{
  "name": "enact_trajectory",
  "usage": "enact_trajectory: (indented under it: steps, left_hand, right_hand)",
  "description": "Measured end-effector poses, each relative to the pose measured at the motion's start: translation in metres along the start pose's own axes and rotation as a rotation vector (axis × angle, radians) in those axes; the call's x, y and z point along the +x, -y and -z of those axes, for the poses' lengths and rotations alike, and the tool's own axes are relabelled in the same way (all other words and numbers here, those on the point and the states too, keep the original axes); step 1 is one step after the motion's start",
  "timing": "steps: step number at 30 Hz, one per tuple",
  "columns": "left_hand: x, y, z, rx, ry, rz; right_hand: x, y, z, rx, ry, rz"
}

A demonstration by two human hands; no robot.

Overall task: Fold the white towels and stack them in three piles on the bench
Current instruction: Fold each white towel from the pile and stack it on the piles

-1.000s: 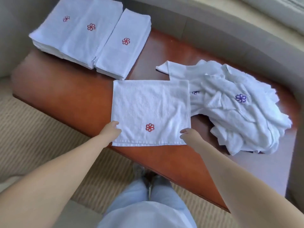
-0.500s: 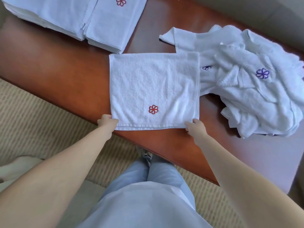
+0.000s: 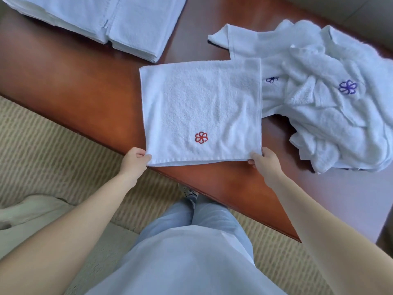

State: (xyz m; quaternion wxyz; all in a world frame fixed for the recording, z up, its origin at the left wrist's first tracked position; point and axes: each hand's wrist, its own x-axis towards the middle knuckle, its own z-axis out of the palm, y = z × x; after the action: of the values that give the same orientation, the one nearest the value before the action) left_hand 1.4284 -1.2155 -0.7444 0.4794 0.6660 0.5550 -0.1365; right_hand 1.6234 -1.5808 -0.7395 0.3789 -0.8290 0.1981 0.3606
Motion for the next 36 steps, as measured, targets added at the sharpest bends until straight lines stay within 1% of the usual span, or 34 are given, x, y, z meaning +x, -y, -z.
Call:
enact_trajectory:
  steps: [2, 5, 8, 10, 11, 12, 14, 17, 19, 21, 22, 26, 28, 33, 36]
  left_hand:
    - [0.002, 0.010, -0.009, 0.047, 0.033, 0.052]
    - [0.003, 0.010, -0.011, 0.027, 0.035, 0.090]
    - [-0.001, 0.005, -0.005, -0.119, 0.083, 0.052]
    - [-0.007, 0.005, -0.004, -0.256, 0.139, 0.046]
    - [-0.010, 0.008, -0.006, -0.286, 0.172, 0.055]
    - [-0.011, 0.011, -0.009, -0.261, 0.196, 0.067]
    - [-0.014, 0.018, -0.016, -0.093, 0.195, 0.076]
    - [-0.016, 0.025, -0.024, 0.061, 0.127, 0.044]
    - [-0.020, 0.026, -0.026, 0.151, 0.035, 0.009]
    - [-0.024, 0.024, -0.028, 0.180, -0.042, 0.019]
    - [-0.026, 0.023, -0.030, 0.169, -0.050, 0.030]
    - [-0.020, 0.021, -0.032, 0.058, 0.012, 0.068]
    - [-0.018, 0.021, -0.030, 0.039, 0.027, 0.065]
    - [-0.018, 0.022, -0.023, -0.010, 0.044, 0.033]
    - [-0.017, 0.020, -0.018, -0.152, 0.045, 0.072]
  right_hand:
    - [0.003, -0.007, -0.004, -0.056, -0.013, -0.009]
    - [0.002, -0.004, -0.005, -0.106, -0.029, 0.019]
    - [-0.006, 0.002, 0.002, -0.108, -0.080, 0.104]
    - [-0.008, 0.000, 0.007, -0.106, -0.112, 0.163]
    - [-0.007, -0.002, 0.009, -0.127, -0.123, 0.181]
    - [-0.006, -0.005, 0.009, -0.168, -0.129, 0.184]
    - [-0.001, -0.007, 0.008, -0.266, -0.131, 0.177]
    - [0.006, -0.005, 0.008, -0.314, -0.161, 0.152]
    - [0.008, -0.004, 0.009, -0.326, -0.157, 0.122]
    - [0.009, -0.005, 0.008, -0.301, -0.120, 0.099]
    - [0.009, -0.004, 0.008, -0.269, -0.102, 0.090]
    - [0.012, 0.001, 0.012, -0.138, -0.015, 0.049]
    - [0.015, 0.000, 0.015, -0.113, 0.022, 0.031]
    - [0.021, -0.009, 0.020, -0.048, 0.026, 0.054]
    - [0.021, -0.017, 0.030, 0.019, 0.025, 0.030]
